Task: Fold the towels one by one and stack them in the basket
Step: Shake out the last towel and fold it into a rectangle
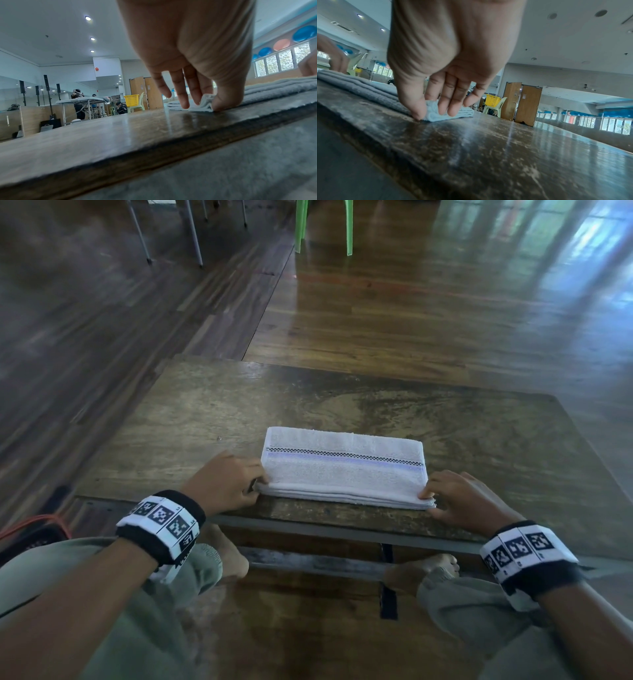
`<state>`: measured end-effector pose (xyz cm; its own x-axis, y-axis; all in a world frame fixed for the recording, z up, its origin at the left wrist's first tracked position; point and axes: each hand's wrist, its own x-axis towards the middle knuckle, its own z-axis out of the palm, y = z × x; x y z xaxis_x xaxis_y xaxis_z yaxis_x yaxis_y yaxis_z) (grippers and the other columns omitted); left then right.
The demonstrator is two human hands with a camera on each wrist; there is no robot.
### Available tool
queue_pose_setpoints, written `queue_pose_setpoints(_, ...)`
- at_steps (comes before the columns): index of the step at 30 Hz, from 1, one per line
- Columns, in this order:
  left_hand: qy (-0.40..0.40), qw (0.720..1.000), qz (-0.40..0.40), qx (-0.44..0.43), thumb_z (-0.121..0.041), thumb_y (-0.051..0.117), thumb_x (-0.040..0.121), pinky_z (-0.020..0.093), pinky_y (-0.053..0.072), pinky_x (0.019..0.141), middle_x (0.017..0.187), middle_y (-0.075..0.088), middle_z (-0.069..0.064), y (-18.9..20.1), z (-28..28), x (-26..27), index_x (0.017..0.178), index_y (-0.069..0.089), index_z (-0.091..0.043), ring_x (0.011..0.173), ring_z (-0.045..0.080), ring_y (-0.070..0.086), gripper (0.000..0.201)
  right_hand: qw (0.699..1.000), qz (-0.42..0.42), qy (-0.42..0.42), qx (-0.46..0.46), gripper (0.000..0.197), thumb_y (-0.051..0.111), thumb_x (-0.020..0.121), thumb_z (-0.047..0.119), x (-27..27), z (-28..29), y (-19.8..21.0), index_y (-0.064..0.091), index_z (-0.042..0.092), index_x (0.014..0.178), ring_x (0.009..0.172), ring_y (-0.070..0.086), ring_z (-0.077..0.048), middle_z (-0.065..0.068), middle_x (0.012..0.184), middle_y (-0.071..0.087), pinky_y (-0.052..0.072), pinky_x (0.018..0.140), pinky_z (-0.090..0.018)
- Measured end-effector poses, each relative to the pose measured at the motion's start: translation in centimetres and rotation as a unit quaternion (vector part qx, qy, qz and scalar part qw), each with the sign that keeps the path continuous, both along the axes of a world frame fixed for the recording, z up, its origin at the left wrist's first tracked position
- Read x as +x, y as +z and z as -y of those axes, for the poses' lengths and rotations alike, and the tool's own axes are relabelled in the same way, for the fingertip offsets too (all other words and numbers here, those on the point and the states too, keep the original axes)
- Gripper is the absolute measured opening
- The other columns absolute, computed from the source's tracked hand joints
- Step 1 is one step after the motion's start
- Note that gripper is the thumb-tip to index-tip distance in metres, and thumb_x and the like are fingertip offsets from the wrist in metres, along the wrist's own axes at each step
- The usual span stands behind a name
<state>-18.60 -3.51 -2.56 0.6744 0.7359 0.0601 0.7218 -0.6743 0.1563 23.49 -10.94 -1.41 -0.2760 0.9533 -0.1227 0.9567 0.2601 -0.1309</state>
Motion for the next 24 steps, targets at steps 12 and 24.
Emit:
queue_pose_setpoints(12, 0.039, 0.991, 0.129, -0.024, -0.037, 0.046, 0.071, 0.026, 0.043, 0.059, 0.074, 0.061, -0.01, 2.8, -0.5, 0.7, 0.083, 0.063, -0.02, 0.063, 0.01, 0.055, 0.027, 0.989, -0.133, -0.04, 0.045, 0.021, 0.067, 0.072, 0.012, 0.2, -0.4, 1.3, 0.061, 0.028, 0.084, 0.08, 0.059, -0.012, 0.013, 0.083, 0.058, 0.05, 0.072, -0.035)
queue_pose_setpoints(24, 0.091, 0.944, 0.248, -0.198, -0.041, 0.05, 0.071, 0.013, 0.046, 0.07, 0.081, 0.068, -0.011, 8.2, -0.6, -0.2, 0.082, 0.068, -0.022, 0.077, 0.003, 0.062, 0.028, 0.924, -0.344, -0.136, -0.096, 0.024, 0.052, 0.087, -0.005, 0.7, -1.9, 8.2, 0.067, 0.011, 0.079, 0.07, 0.059, -0.006, 0.002, 0.075, 0.069, 0.046, 0.068, -0.019)
